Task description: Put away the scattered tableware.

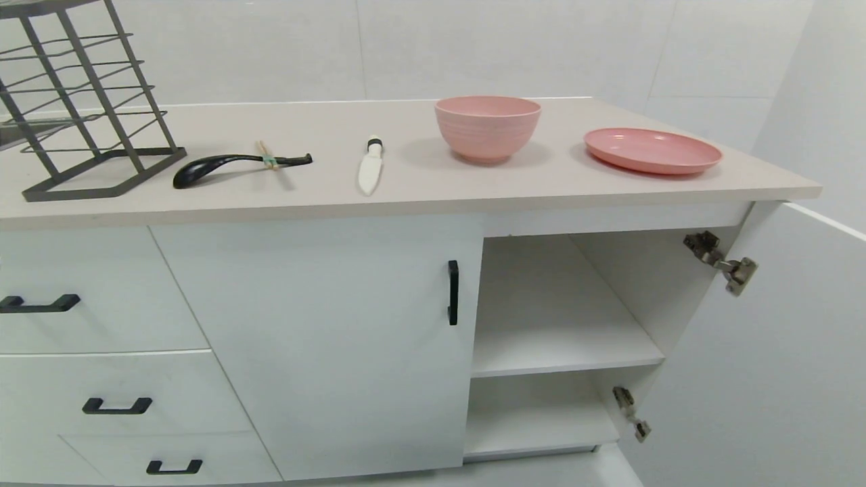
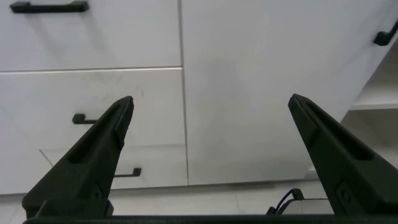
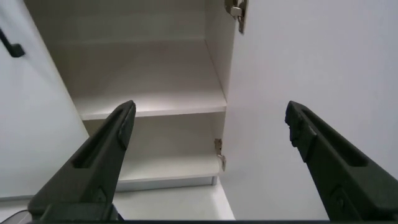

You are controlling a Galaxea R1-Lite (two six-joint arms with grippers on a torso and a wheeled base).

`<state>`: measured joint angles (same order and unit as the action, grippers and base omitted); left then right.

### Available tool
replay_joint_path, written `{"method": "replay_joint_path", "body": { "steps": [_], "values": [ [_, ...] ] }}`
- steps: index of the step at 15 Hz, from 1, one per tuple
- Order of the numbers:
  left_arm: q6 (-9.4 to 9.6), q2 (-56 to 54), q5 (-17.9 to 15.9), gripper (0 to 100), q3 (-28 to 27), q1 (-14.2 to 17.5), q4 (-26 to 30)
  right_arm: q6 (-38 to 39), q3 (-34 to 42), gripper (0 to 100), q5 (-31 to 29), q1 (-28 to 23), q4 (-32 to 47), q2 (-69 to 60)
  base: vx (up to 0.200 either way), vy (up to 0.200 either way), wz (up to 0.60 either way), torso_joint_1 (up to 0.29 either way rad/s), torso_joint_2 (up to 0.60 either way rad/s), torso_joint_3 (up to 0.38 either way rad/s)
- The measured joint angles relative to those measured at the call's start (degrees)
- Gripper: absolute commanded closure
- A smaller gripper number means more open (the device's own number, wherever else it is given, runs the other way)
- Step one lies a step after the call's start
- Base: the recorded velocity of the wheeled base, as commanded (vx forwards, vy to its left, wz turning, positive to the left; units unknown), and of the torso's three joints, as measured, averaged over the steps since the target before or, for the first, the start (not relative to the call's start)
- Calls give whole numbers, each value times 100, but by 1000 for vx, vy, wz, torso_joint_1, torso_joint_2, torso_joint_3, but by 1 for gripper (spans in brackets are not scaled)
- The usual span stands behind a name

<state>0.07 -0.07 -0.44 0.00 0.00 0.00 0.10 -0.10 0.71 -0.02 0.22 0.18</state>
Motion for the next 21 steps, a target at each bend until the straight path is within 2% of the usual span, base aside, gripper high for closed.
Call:
{"method": "replay_joint_path", "body": {
  "steps": [8, 13, 21],
  "values": [
    [-48, 0, 17, 0, 0, -5, -13, -7, 0, 0, -9, -2, 2, 0, 0, 0, 0, 0, 0, 0],
    [-48, 0, 17, 0, 0, 0, -10, -2, 2, 0, -11, -7, 13, 0, 0, 0, 0, 199, -108, -99],
    [-43, 0, 20, 0, 0, 0, -18, -2, 0, 0, -13, -7, 2, 0, 0, 0, 0, 226, -552, -221]
  ]
}}
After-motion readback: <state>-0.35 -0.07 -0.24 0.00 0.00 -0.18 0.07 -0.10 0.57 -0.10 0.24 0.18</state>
